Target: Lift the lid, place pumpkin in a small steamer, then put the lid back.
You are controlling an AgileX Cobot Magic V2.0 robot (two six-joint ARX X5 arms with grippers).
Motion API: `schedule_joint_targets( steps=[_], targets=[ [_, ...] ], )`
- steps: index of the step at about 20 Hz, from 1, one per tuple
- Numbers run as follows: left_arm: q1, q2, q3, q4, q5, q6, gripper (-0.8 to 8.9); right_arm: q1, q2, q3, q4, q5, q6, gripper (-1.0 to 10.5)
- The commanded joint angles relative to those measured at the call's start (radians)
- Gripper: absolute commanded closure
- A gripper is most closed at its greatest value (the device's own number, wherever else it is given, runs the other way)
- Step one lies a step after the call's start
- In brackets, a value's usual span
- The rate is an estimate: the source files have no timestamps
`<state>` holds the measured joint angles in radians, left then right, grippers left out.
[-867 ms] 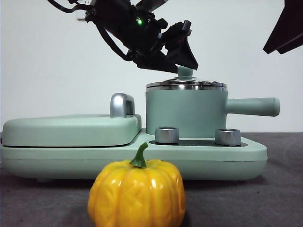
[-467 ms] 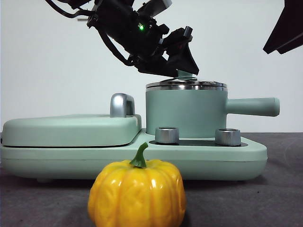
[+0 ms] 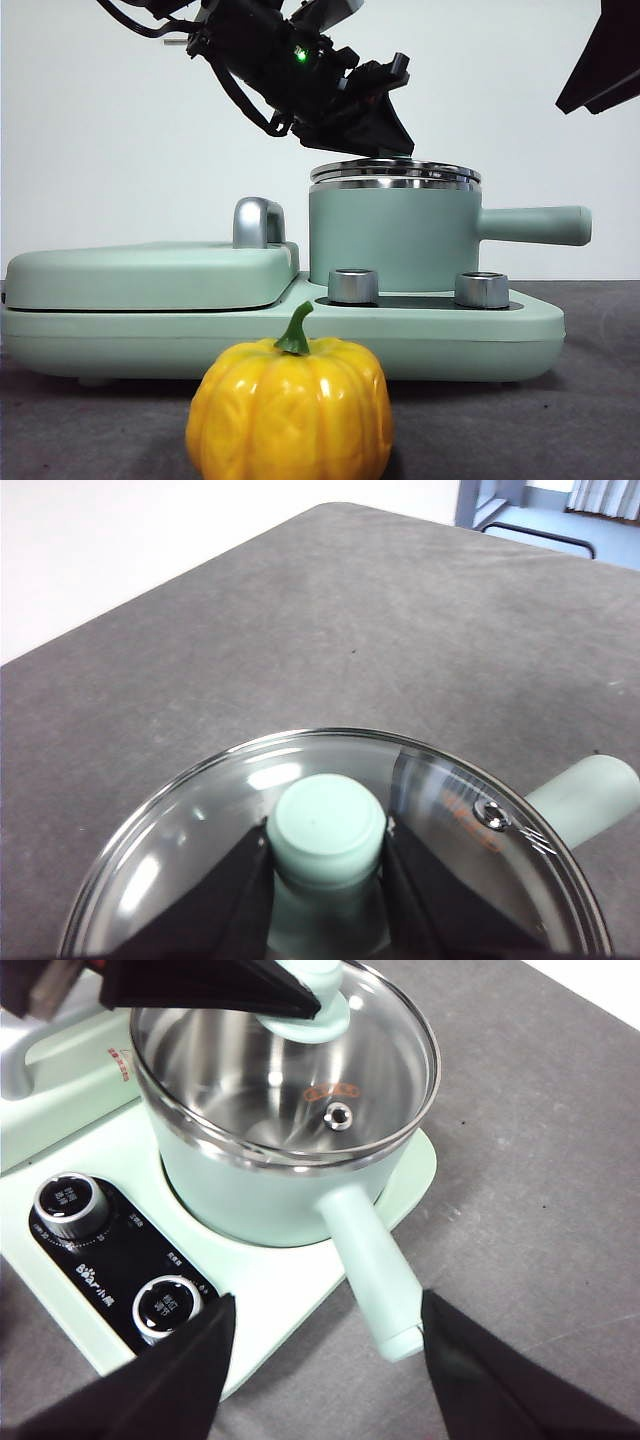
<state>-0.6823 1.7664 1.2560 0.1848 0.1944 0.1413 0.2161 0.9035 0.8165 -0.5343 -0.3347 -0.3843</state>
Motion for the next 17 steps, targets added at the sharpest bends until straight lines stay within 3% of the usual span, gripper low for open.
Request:
schedule_joint_targets(
  steps=[1,7,17],
  targets=[
    [-0.005,-0.026,0.026,0.040,-0.040,0.003,7.97,0.005,0.003,0.020,0.010,0.002,0.013,6.5],
    [-0.005,-0.126,0.026,0.017,-0.041,0.003,7.97,0.005,0.003,0.020,0.010,0.002,0.013,6.5],
    [0.002,-0.397,0.026,-0.424,-0.132,-0.037,7.96,0.005,0.003,0.020,0.010,-0.006,0.019,6.5]
  ],
)
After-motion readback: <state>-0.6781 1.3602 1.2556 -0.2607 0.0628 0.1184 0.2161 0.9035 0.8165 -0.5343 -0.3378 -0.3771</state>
